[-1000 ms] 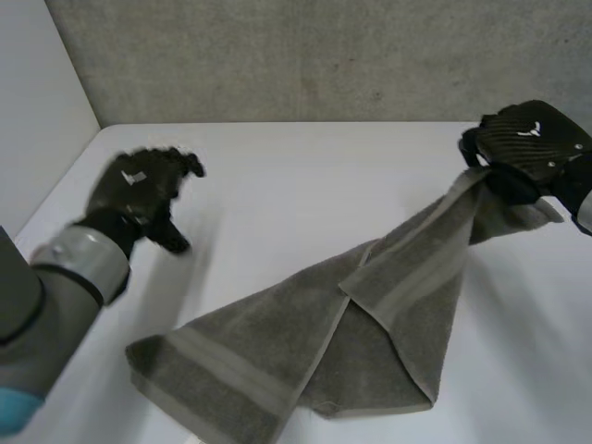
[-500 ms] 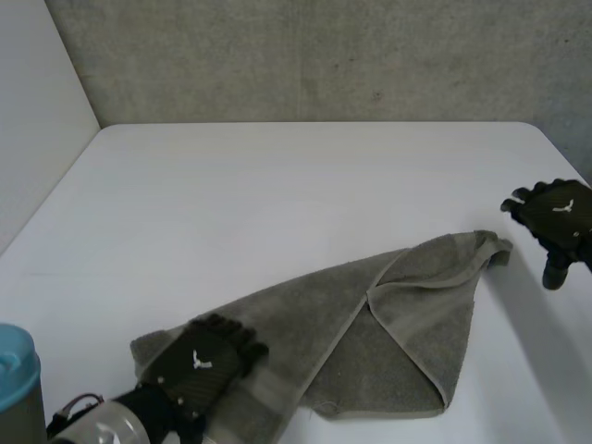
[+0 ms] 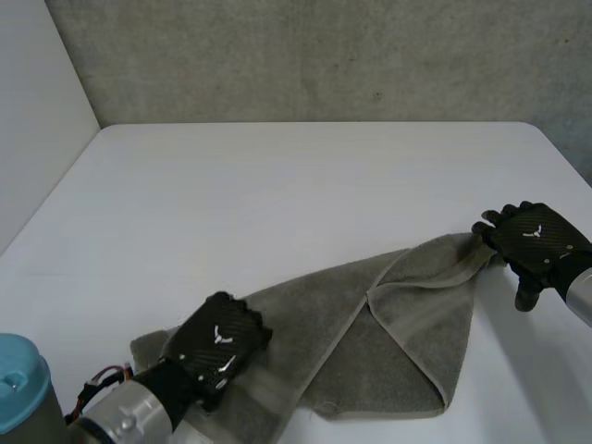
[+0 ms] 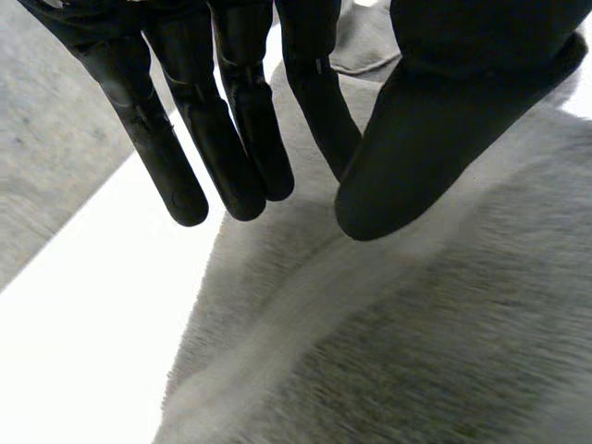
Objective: Fold the laundry
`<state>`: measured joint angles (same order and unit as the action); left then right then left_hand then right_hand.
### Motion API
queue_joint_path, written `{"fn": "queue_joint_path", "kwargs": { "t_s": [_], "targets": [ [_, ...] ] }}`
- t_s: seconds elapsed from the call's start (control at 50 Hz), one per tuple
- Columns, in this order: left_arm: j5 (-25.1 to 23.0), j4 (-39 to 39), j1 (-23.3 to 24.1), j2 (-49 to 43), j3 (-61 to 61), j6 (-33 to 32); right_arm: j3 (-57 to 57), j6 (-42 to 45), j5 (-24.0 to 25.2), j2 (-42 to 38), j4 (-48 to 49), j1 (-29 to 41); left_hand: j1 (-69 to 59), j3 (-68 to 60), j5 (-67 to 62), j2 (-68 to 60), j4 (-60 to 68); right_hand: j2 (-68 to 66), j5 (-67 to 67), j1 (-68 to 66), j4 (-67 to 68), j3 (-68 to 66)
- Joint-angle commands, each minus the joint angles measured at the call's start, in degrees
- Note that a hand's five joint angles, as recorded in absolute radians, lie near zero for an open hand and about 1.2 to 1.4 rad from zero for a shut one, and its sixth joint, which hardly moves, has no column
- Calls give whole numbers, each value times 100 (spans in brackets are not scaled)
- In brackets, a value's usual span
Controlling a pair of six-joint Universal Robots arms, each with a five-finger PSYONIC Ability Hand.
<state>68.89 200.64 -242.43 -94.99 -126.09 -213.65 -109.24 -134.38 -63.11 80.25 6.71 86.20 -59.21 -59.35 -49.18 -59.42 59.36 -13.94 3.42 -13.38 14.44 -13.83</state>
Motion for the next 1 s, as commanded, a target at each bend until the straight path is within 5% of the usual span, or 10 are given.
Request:
{"fn": "queue_joint_path", "kwargs": {
  "t_s": [0.02,0.04,0.08,0.14,0.38,0.7,1.0],
  "targets": [
    [-8,2,29,-327,137,-27,-35,0,0,0,-3,73,-137,-123,-139,-116,122,394,-342,338,-444,383],
    [-8,1,29,-327,137,-27,-44,0,0,0,6,73,-130,-116,-133,-109,116,394,-342,338,-444,383],
    [-8,-270,29,-292,128,-27,-44,0,0,0,6,64,3101,3115,3098,3122,-3116,394,-342,338,-444,383],
    [-16,-726,29,-222,119,-54,-44,0,9,0,6,55,4089,4103,4086,4110,-4104,394,-342,338,-444,383],
    [-219,-1651,-33,174,49,-62,-53,8,0,-35,50,55,4142,4157,4140,4164,-4157,394,-342,338,-444,383],
    [-227,-948,-41,-617,154,-71,-71,8,0,-44,50,55,2393,2407,2391,2414,-2408,394,-342,338,-444,383],
    [-192,-623,-24,-556,610,25,-71,35,-9,-53,59,55,-1778,-1764,-1781,-1757,1763,394,-342,338,-444,383]
  ]
}}
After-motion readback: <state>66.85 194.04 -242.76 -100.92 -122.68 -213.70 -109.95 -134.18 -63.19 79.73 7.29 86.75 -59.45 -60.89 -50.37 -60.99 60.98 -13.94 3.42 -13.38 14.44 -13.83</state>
